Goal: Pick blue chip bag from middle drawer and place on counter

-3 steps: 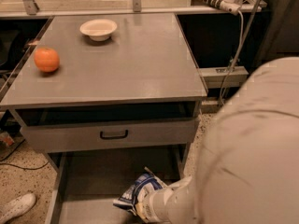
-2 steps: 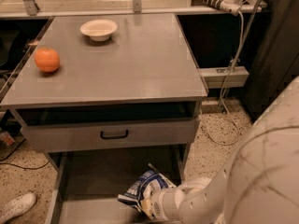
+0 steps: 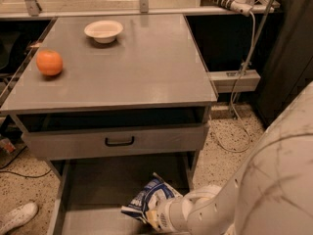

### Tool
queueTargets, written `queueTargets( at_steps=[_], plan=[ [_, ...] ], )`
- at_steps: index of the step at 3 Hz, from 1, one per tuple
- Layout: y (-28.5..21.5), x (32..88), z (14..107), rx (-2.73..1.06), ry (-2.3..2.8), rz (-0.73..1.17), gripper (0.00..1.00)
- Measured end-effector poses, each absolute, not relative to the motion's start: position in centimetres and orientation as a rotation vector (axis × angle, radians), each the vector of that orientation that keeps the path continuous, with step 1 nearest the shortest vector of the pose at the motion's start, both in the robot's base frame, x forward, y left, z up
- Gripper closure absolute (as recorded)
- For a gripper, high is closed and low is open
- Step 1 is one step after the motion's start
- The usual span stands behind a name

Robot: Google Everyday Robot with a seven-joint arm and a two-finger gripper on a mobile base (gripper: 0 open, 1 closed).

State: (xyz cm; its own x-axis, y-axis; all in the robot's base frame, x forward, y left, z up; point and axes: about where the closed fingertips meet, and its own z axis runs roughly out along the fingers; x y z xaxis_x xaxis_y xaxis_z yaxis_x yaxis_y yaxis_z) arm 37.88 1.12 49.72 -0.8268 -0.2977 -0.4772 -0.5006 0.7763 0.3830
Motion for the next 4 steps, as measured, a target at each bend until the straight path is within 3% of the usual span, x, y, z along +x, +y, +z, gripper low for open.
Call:
queueTargets(
  at_steps=[3,4],
  plan=[
    [-6.5,38.9,50.7,-0.353,2.598,0.639,1.00],
    [-6.7,39.1,51.2,-0.349,2.589,0.634,1.00]
  ],
)
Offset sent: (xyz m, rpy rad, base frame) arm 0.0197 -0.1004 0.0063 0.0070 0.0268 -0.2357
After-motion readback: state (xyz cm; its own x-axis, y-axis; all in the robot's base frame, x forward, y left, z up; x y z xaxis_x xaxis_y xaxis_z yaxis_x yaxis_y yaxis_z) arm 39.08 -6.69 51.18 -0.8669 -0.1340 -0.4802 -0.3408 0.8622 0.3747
